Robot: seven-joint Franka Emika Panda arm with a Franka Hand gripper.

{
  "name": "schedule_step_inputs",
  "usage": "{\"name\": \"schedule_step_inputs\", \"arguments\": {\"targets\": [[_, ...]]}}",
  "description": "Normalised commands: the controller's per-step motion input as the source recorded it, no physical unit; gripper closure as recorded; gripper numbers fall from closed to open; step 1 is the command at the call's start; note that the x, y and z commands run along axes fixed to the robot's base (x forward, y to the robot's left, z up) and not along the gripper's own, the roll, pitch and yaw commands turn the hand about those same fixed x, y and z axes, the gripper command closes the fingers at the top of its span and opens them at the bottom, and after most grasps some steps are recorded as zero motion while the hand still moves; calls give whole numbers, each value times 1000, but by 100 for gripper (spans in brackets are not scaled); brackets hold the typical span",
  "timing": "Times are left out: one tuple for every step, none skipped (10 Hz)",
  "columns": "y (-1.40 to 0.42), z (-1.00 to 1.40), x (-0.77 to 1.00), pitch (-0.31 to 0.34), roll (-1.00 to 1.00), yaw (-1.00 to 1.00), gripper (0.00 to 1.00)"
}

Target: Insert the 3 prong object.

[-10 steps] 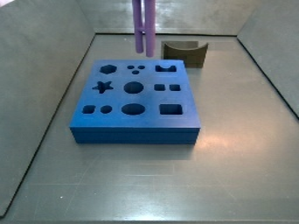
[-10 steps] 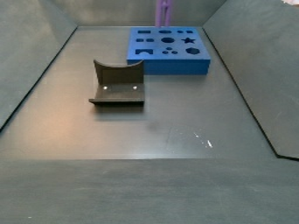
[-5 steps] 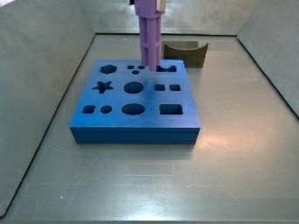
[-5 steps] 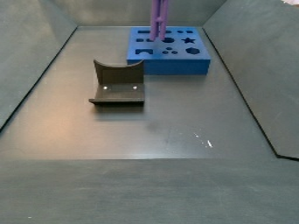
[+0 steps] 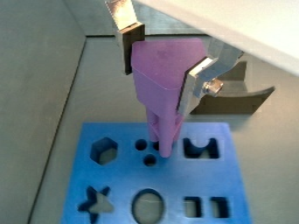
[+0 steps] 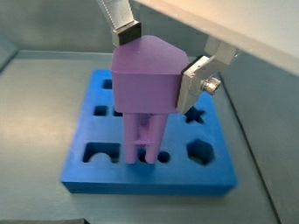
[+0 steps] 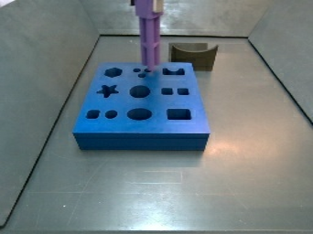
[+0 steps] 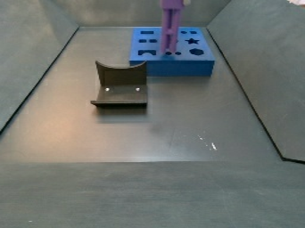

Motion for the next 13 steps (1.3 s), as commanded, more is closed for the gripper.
{"name": "schedule_step_inputs", "arguments": {"targets": [[0, -40, 0, -63, -94, -77, 100], [-14, -11, 0, 0, -1, 0, 100], [-163, -91, 0, 0, 0, 0, 100], [-203, -163, -140, 0, 70, 0, 100], [-157, -189, -189, -13, 0, 0, 100], [-51, -203, -154, -11, 0, 0, 100], [0, -297, -243, -36, 0, 0, 100], [29, -329, -317, -61, 0, 3, 100], [0, -317, -380, -66, -10, 0, 100], [0, -297, -337, -53, -84, -9, 100], [-31, -326, -31, -33, -133, -129, 100], [0, -454, 37, -11, -134, -157, 100], [0, -494, 83, -27, -134, -123, 100]]}}
